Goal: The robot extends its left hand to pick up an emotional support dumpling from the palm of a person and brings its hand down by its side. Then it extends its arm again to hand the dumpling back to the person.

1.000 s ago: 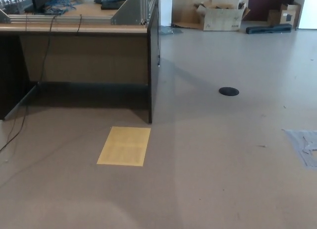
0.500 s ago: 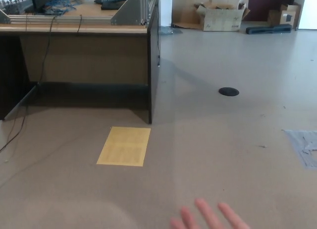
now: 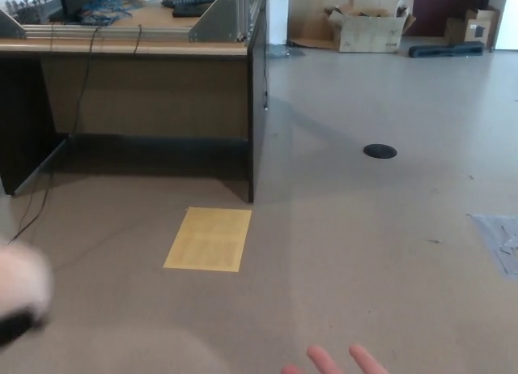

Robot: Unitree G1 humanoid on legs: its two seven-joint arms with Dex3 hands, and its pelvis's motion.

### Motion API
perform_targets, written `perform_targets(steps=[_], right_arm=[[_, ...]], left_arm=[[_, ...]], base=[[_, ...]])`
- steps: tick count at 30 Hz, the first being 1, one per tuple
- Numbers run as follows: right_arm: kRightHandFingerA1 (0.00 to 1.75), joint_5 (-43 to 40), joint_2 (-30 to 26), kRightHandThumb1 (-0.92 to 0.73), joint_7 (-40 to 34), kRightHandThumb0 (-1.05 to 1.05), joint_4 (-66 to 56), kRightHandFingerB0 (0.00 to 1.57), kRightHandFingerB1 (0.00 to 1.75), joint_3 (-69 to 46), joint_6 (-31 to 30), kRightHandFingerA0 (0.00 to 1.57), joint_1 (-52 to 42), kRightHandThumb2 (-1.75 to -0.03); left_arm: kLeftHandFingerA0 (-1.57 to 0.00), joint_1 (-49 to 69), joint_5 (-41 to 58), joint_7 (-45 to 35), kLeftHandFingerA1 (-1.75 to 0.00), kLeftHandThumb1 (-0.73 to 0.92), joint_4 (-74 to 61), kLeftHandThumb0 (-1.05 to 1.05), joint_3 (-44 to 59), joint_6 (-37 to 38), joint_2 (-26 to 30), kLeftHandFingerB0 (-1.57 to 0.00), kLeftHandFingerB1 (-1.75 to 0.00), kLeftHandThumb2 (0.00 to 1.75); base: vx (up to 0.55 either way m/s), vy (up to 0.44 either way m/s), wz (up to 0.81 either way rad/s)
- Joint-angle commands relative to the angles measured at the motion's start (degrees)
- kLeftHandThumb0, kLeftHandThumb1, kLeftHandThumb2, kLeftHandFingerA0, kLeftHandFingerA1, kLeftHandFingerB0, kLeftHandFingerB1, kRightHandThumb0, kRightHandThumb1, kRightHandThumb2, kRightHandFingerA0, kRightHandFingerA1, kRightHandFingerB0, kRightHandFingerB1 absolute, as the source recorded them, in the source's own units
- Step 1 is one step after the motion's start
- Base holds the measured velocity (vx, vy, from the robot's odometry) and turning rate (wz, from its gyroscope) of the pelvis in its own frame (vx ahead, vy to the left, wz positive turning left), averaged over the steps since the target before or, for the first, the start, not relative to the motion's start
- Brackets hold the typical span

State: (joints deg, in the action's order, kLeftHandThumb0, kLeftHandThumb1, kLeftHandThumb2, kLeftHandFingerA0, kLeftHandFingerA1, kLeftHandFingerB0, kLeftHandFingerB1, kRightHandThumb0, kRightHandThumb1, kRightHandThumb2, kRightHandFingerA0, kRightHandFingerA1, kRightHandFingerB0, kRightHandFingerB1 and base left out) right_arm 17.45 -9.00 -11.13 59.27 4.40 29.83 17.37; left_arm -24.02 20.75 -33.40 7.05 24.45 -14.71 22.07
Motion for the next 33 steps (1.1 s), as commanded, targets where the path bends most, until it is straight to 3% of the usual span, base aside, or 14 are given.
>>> perform_targets(steps=[1,2,3,5,13,16,17,19,21,24,26,32,33], right_arm=[[0.54,-1.1,-0.8,-0.56,-1.2,-0.28,-0.5,0.7,0.49,-0.8,-0.2,0.88,-0.7,-0.57],[0.54,-1.1,-0.8,-0.56,-1.2,-0.28,-0.5,0.7,0.49,-0.8,-0.2,0.88,-0.7,-0.57],[0.55,-1.2,-1.5,-0.57,-0.7,-0.28,-0.7,0.72,0.5,-1.0,-0.1,0.9,0.1,-0.57],[0.53,-1.2,-1.6,-0.57,-0.5,-0.29,-1.1,0.73,0.51,-1.1,-0.6,0.9,0.7,-0.57],[0.54,-1.5,-1.4,-0.57,0.4,-0.28,-1.1,0.72,0.51,-1.4,-0.8,0.91,1.5,-0.57],[0.54,-1.1,-1.8,-0.58,0.8,-0.3,-1.4,0.71,0.51,-1.0,-1.4,0.89,2.6,-0.57],[0.53,-0.8,-1.7,-0.59,0.6,-0.32,-1.2,0.7,0.5,-0.8,-1.8,0.86,3.2,-0.58],[0.53,-0.6,-1.7,-0.59,0.7,-0.32,-1.3,0.7,0.5,-0.5,-2.3,0.85,3.1,-0.58],[0.55,-0.7,-2.1,-0.62,2.0,-0.37,-1.5,0.7,0.5,-0.2,-2.8,0.79,3.2,-0.59],[0.49,-0.3,-2.5,-0.65,3.4,-0.48,-3.1,0.65,0.47,0.5,-5.8,0.7,3.4,-0.6],[0.48,0.7,-2.8,-0.65,1.8,-0.44,-2.5,0.65,0.46,1.3,-1.3,0.72,3.3,-0.59],[0.49,-0.8,-1.7,-0.55,1.7,-0.3,-1.4,0.65,0.45,1.0,-2.5,0.73,5.1,-0.55],[0.5,0.2,-2.1,-0.55,0.4,-0.35,-0.8,0.66,0.44,1.6,1.5,0.76,4.5,-0.55]], left_arm=[[-1.05,-6.7,-5.7,-1.6,-0.76,0.64,-6.2,-0.1,-9.4,4.4,4.3,-0.89,-0.61,0.59],[-1.05,-6.7,-5.4,-1.3,-0.76,0.64,-6.2,-0.1,-9.8,4.4,4.6,-0.89,-0.61,0.59],[-1.12,-13.9,-7.9,-5.6,-0.74,0.63,-7.7,-0.2,-17.4,6.0,5.0,-0.91,-0.55,0.59],[-1.11,-17.4,-7.7,-6.3,-0.77,0.61,-11.0,-0.23,-22.0,2.2,5.2,-0.94,-0.54,0.58],[-1.16,-24.5,-10.3,-7.6,-0.74,0.58,-18.8,-0.19,-34.3,0.4,4.8,-0.96,-0.55,0.57],[-1.11,-28.7,-13.0,-8.8,-0.78,0.6,-22.5,-0.18,-40.6,-2.7,5.0,-0.96,-0.55,0.58],[-1.1,-30.8,-14.3,-10.8,-0.94,0.63,-23.8,-0.16,-44.1,-3.5,5.0,-0.94,-0.55,0.57],[-1.05,-32.0,-14.7,-11.7,-1.01,0.63,-25.2,-0.18,-46.7,-4.9,5.2,-0.93,-0.54,0.57],[-1.06,-34.3,-15.4,-12.8,-0.88,0.6,-27.4,-0.18,-50.6,-8.8,4.9,-0.9,-0.54,0.58],[-1.04,-34.7,-16.8,-13.0,-0.91,0.6,-27.8,-0.16,-52.9,-8.0,4.6,-0.89,-0.54,0.58],[-0.99,-34.3,-18.6,-13.1,-0.93,0.62,-27.6,-0.15,-54.6,-6.3,4.5,-0.88,-0.55,0.58],[-0.94,-34.9,-22.1,-14.3,-0.73,0.64,-26.2,-0.18,-57.3,-4.6,4.7,-0.85,-0.53,0.59],[-0.92,-34.7,-22.6,-15.1,-0.69,0.64,-26.1,-0.17,-58.2,-4.7,4.8,-0.85,-0.53,0.59]], base=[[0.0,0.0,0.0],[0.0,0.0,0.0],[0.01,-0.005,-0.06],[0.0,-0.004,0.04],[0.0,-0.001,0.01],[0.0,0.0,0.0],[0.0,0.0,0.0],[0.0,0.0,0.0],[0.0,0.0,0.0],[0.0,0.0,0.0],[0.0,0.0,0.0],[0.0,0.0,0.0],[0.0,0.0,0.0]])
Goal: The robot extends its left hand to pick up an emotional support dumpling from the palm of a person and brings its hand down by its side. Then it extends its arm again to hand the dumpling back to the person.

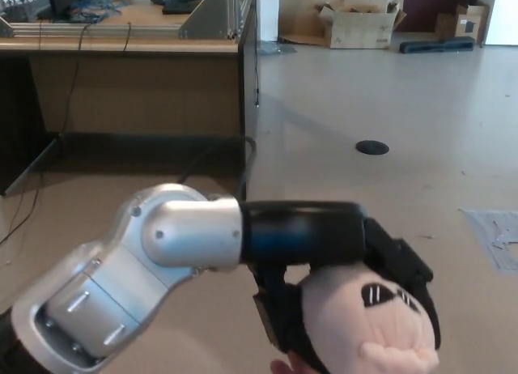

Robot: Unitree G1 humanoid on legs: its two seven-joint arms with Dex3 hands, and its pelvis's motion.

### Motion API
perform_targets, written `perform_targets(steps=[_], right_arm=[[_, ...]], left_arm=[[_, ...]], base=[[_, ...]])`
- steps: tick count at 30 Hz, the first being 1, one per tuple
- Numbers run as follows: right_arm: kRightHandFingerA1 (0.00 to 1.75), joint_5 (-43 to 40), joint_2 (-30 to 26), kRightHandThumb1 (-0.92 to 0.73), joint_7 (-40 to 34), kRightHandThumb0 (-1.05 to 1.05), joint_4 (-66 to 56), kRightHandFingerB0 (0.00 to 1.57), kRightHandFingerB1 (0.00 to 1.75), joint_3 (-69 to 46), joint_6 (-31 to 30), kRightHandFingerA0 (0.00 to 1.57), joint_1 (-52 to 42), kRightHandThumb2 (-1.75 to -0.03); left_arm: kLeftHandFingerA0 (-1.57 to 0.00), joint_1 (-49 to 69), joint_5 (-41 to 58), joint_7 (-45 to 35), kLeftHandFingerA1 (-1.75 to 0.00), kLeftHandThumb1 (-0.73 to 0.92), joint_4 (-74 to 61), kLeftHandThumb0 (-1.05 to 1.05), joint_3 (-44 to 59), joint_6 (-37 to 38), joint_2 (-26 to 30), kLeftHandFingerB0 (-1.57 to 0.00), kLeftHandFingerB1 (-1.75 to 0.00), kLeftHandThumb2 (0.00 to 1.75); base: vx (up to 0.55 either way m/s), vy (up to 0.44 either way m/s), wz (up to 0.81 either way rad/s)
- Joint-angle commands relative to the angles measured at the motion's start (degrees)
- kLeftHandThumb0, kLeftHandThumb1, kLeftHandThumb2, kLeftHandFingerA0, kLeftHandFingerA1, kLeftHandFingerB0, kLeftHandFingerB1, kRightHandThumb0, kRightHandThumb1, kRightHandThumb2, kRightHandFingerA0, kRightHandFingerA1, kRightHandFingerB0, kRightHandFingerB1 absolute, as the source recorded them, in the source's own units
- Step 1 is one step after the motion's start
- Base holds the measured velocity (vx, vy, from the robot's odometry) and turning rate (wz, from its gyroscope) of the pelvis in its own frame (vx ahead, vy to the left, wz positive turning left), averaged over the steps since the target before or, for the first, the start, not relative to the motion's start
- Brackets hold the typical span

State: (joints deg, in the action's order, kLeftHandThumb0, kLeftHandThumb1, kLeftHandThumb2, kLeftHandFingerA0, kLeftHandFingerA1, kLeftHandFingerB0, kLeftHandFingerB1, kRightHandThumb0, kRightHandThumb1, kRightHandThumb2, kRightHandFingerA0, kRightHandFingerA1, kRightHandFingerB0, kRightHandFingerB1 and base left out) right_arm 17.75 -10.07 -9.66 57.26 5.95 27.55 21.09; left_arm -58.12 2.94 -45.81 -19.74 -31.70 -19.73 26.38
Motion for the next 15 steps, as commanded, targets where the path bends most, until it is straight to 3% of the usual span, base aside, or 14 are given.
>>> perform_targets(steps=[1,3,5,6,7,8,9,10,11,12,13,14,15], right_arm=[[0.55,-0.5,-0.9,-0.56,-1.2,-0.37,1.7,0.69,0.47,-0.1,6.2,0.8,0.4,-0.57],[0.54,0.7,-1.2,-0.58,-2.5,-0.4,2.3,0.71,0.46,0.6,7.6,0.81,0.2,-0.58],[0.56,-0.5,-1.1,-0.61,-0.2,-0.33,2.3,0.68,0.49,0.4,6.4,0.79,0.3,-0.58],[0.62,-1.9,-0.8,-0.61,1.2,-0.37,2.6,0.51,0.46,-0.3,7.3,0.58,0.2,-0.57],[0.62,-2.8,-0.7,-0.61,2.2,-0.37,2.7,0.51,0.46,-0.8,8.0,0.58,0.2,-0.57],[0.49,-2.3,-0.8,-0.65,1.9,-0.43,3.0,0.41,0.38,-0.5,7.1,0.46,0.5,-0.58],[0.48,-0.2,-1.0,-0.62,0.1,-0.38,4.0,0.56,0.42,0.4,3.7,0.71,1.8,-0.57],[0.48,0.9,-1.0,-0.62,-1.2,-0.38,5.1,0.56,0.42,0.9,1.5,0.71,2.9,-0.57],[0.47,1.2,-1.1,-0.63,-1.3,-0.37,5.6,0.54,0.41,1.1,1.2,0.68,3.4,-0.58],[0.49,1.1,-1.2,-0.62,-1.2,-0.36,6.3,0.56,0.42,1.2,1.5,0.71,3.7,-0.58],[0.49,0.9,-1.2,-0.62,-1.3,-0.36,7.0,0.56,0.42,1.2,1.8,0.71,3.9,-0.58],[0.49,0.8,-1.1,-0.63,-1.2,-0.4,7.5,0.57,0.42,1.1,1.7,0.72,4.2,-0.59],[0.51,0.7,-1.2,-0.63,-1.2,-0.37,7.8,0.59,0.43,1.2,1.6,0.78,4.4,-0.58]], left_arm=[[-0.91,-0.3,-5.0,-3.0,-0.72,0.63,0.6,-0.17,-2.5,0.2,0.5,-0.85,-0.53,0.59],[-0.91,0.1,-5.4,-3.4,-0.71,0.64,0.6,-0.17,-2.9,-0.1,0.4,-0.86,-0.54,0.59],[-0.95,1.0,-6.5,-2.9,-0.81,0.62,0.5,-0.17,-3.2,0.4,0.2,-0.83,-0.51,0.59],[-0.8,1.5,-6.7,-2.5,-0.79,0.61,0.6,-0.27,-3.0,1.0,0.0,-0.71,-0.45,0.58],[-0.8,1.8,-6.8,-2.2,-0.79,0.61,0.7,-0.27,-2.9,1.7,-0.2,-0.71,-0.45,0.58],[-0.56,2.1,-6.9,-2.3,-0.57,0.5,1.0,-0.42,-2.7,2.4,-0.4,-0.45,-0.48,0.78],[-0.2,2.4,-6.9,-2.7,-0.33,0.54,1.7,-0.61,-2.4,3.8,-0.5,-0.18,-0.29,0.57],[-0.2,2.5,-6.8,-3.0,-0.33,0.54,2.1,-0.61,-2.2,4.3,-0.5,-0.18,-0.29,0.57],[-0.02,2.2,-7.1,-3.3,-0.28,0.43,1.9,-0.69,-2.2,4.2,-0.4,-0.08,-0.3,0.83],[0.0,2.1,-7.4,-3.5,-0.15,0.42,1.9,-0.74,-2.2,4.3,-0.5,-0.02,-0.2,0.84],[0.0,2.1,-7.6,-3.6,-0.15,0.42,1.9,-0.74,-2.2,4.5,-0.6,-0.02,-0.2,0.84],[0.0,1.8,-8.0,-3.7,0.0,0.48,1.7,-0.84,-2.2,4.4,-0.5,0.0,-0.05,0.87],[0.0,1.4,-8.2,-4.1,0.0,0.45,1.5,-0.83,-2.3,3.8,-0.6,0.0,-0.02,0.89]], base=[[0.0,0.0,0.0],[0.0,0.0,0.0],[0.0,0.0,0.0],[0.0,0.0,0.0],[0.0,0.0,0.0],[0.0,0.0,0.0],[0.0,0.0,0.0],[0.0,0.0,0.0],[0.0,0.0,0.0],[0.0,0.0,0.0],[0.0,0.0,0.0],[0.0,0.0,0.0],[0.0,0.0,0.0]])
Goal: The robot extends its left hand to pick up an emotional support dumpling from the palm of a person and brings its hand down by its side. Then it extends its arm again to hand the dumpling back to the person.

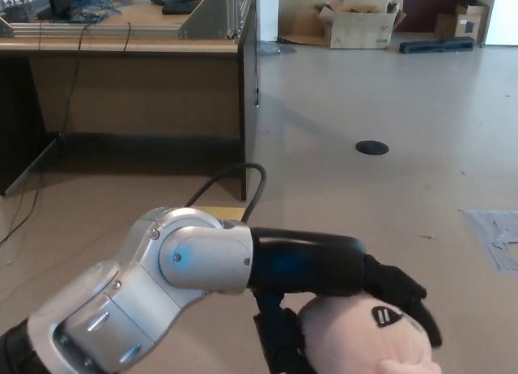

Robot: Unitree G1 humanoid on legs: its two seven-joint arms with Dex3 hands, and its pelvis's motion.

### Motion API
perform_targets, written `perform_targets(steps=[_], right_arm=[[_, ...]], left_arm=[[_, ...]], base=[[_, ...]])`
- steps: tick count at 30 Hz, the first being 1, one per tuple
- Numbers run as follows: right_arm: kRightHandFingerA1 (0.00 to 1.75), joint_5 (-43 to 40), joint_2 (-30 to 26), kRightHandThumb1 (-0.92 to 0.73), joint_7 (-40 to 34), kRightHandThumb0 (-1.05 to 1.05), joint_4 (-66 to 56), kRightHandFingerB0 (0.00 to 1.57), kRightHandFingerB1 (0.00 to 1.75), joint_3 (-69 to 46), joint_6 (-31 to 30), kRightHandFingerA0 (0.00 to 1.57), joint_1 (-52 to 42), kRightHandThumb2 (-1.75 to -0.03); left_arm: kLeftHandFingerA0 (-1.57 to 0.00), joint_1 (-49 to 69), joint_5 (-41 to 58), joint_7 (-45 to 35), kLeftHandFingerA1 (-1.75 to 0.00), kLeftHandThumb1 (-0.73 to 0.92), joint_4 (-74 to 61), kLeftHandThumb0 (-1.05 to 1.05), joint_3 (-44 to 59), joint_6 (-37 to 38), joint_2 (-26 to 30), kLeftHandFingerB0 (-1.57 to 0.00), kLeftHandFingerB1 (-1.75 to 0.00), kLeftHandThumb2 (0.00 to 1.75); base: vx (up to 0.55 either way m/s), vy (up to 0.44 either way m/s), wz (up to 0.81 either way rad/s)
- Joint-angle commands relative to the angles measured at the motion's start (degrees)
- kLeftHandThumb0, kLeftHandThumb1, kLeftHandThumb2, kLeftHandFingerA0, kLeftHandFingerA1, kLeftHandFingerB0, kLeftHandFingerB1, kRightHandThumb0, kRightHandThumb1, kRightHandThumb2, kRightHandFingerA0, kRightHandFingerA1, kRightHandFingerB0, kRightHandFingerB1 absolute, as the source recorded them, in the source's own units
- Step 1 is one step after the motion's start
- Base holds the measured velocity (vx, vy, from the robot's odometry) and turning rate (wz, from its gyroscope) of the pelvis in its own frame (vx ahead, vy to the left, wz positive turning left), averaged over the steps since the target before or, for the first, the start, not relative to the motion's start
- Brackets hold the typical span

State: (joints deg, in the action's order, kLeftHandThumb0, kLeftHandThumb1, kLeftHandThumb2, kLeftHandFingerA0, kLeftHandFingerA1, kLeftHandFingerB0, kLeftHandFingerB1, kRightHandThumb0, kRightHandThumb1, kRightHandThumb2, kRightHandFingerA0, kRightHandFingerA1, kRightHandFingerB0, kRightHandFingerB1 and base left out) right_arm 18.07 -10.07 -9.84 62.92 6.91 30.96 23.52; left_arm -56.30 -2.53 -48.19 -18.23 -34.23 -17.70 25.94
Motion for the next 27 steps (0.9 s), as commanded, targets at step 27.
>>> perform_targets(steps=[27], right_arm=[[0.6,-3.3,-0.3,-0.66,5.0,-0.34,-3.5,0.7,0.53,-1.6,-6.6,0.85,0.5,-0.6]], left_arm=[[0.0,-9.7,6.4,-8.4,0.0,0.35,5.0,-0.8,20.6,-3.6,1.8,0.0,0.0,0.71]], base=[[0.0,0.0,0.0]])
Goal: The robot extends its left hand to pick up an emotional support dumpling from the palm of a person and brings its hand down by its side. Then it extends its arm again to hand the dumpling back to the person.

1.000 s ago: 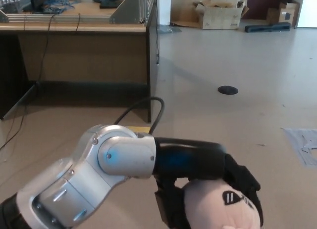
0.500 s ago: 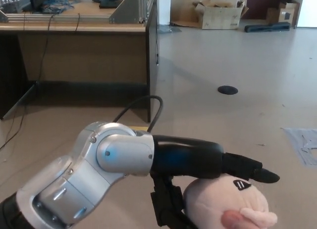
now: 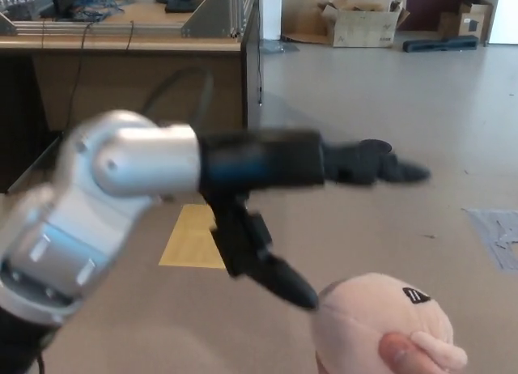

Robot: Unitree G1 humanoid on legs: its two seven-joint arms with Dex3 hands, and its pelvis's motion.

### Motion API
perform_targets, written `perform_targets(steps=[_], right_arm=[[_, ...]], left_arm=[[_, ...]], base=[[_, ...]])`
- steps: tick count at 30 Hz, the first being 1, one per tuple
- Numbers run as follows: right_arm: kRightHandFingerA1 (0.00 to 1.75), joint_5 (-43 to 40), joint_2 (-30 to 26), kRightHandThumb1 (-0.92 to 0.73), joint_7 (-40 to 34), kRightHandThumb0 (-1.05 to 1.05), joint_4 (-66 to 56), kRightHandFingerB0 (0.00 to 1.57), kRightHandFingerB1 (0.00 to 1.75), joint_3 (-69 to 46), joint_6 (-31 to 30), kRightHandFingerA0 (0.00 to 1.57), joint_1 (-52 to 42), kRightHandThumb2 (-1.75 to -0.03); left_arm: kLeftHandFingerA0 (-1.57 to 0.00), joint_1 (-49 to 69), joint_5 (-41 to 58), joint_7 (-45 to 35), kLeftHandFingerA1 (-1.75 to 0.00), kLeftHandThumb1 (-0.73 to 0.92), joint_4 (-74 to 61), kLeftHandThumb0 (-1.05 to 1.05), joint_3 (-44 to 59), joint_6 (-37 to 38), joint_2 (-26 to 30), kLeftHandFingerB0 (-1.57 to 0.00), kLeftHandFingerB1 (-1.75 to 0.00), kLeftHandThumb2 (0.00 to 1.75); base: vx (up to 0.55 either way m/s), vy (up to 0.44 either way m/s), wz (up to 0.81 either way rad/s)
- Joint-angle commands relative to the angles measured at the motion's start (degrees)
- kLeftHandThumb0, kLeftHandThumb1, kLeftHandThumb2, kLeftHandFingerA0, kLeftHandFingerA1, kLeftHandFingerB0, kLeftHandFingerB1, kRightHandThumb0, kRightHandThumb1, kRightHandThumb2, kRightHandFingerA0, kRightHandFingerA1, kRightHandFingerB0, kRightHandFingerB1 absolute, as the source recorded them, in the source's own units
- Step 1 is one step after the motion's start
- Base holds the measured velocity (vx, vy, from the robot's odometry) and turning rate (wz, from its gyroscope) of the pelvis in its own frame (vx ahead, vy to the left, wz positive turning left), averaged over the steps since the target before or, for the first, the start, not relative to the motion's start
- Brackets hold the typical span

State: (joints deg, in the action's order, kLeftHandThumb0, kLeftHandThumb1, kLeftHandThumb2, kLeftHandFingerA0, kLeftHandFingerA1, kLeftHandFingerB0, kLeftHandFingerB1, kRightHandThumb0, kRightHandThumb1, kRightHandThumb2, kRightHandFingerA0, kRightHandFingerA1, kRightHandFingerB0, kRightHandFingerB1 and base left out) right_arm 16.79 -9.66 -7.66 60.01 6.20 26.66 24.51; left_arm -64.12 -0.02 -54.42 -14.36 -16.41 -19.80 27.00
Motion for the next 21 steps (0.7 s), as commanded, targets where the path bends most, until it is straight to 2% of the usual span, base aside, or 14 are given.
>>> perform_targets(steps=[1,2,3,4,6,7,11,13,14,15,16,19,20,21], right_arm=[[0.73,-0.7,-0.9,-0.49,1.0,-0.36,-0.3,0.72,0.69,-0.1,-0.9,0.86,-0.9,-0.86],[0.57,1.3,-1.4,-0.6,-1.6,-0.31,0.0,0.78,0.54,1.0,1.0,0.95,-1.4,-0.58],[0.57,1.4,-1.5,-0.6,-1.6,-0.31,-0.3,0.78,0.54,1.2,0.7,0.95,-1.6,-0.58],[0.58,1.3,-1.5,-0.6,-1.7,-0.3,-0.3,0.77,0.54,1.2,0.9,0.95,-1.7,-0.58],[0.58,1.2,-1.5,-0.6,-1.8,-0.3,-0.4,0.77,0.54,1.4,1.0,0.95,-1.8,-0.58],[0.72,1.2,-1.4,-0.5,-1.8,-0.38,0.5,0.71,0.68,1.5,0.8,0.87,-1.8,-0.87],[0.72,1.1,-1.5,-0.49,-2.3,-0.39,1.0,0.71,0.68,1.5,1.3,0.87,-2.0,-0.86],[0.72,1.1,-1.3,-0.48,-2.6,-0.38,1.0,0.71,0.68,1.6,1.4,0.88,-2.8,-0.86],[0.72,1.1,-1.2,-0.48,-2.7,-0.38,1.0,0.71,0.68,1.6,1.4,0.88,-2.9,-0.86],[0.72,1.1,-1.1,-0.48,-2.9,-0.38,1.1,0.7,0.67,1.6,1.3,0.88,-3.3,-0.85],[0.73,0.7,-1.0,-0.48,-2.6,-0.37,1.2,0.67,0.66,1.4,1.4,0.88,-3.5,-0.86],[0.73,0.5,-1.2,-0.48,-2.3,-0.36,1.0,0.66,0.65,1.3,1.4,0.87,-3.8,-0.87],[0.56,0.4,-1.2,-0.58,-2.5,-0.33,1.0,0.66,0.49,1.2,1.7,0.9,-4.1,-0.59],[0.56,0.3,-1.1,-0.58,-2.7,-0.33,0.8,0.66,0.49,1.1,2.0,0.9,-4.4,-0.59]], left_arm=[[0.0,-2.1,5.0,-2.2,0.0,0.46,2.0,-0.8,5.8,-1.1,2.3,0.0,0.0,0.55],[0.0,-2.4,6.7,-2.5,0.0,0.42,3.8,-0.86,11.2,0.2,5.5,0.0,0.0,0.78],[0.0,-2.3,7.0,-2.9,0.0,0.42,4.4,-0.86,12.6,1.1,6.6,0.0,0.0,0.78],[0.0,-2.1,7.5,-3.0,0.0,0.5,4.8,-0.81,13.9,0.3,7.4,0.0,0.0,0.56],[0.0,-2.1,8.0,-3.1,0.0,0.5,5.1,-0.81,14.5,0.1,7.8,0.0,0.0,0.56],[0.0,1.0,9.7,-3.1,-0.04,0.43,6.1,-0.77,20.4,-0.8,11.8,0.0,0.0,0.84],[0.0,6.7,11.7,-2.8,-0.01,0.45,6.3,-0.79,24.6,-0.8,13.5,0.0,0.0,0.84],[0.0,18.5,13.8,-2.2,0.0,0.44,6.3,-0.76,30.8,0.8,13.4,0.0,-0.01,0.83],[0.0,18.7,13.9,-2.2,0.0,0.44,6.1,-0.76,30.8,0.8,13.5,0.0,-0.01,0.83],[0.0,26.8,14.5,-1.3,-0.15,0.39,6.6,-0.7,34.1,4.4,10.8,0.0,-0.07,0.81],[-0.05,32.1,13.0,0.1,-0.24,0.42,6.9,-0.72,35.3,8.2,9.4,0.0,-0.05,0.83],[-0.1,38.9,11.5,1.8,-0.27,0.42,6.9,-0.71,36.5,11.5,7.5,0.0,-0.06,0.82],[-0.05,44.9,10.1,3.9,-0.28,0.5,8.8,-0.63,37.1,15.8,4.8,0.0,-0.17,0.56],[-0.05,53.7,7.9,6.9,-0.28,0.5,11.7,-0.63,38.0,22.0,0.7,0.0,-0.17,0.56]], base=[[0.0,0.0,0.0],[0.0,0.0,0.0],[0.0,0.0,0.0],[0.0,0.0,0.0],[0.0,0.0,0.0],[0.0,0.0,0.0],[0.0,0.0,0.0],[0.0,0.0,0.05],[0.0,0.0,0.0],[0.0,0.0,0.0],[0.0,0.0,0.0],[0.0,0.0,0.0],[0.0,0.0,0.0],[0.0,0.0,0.0]])
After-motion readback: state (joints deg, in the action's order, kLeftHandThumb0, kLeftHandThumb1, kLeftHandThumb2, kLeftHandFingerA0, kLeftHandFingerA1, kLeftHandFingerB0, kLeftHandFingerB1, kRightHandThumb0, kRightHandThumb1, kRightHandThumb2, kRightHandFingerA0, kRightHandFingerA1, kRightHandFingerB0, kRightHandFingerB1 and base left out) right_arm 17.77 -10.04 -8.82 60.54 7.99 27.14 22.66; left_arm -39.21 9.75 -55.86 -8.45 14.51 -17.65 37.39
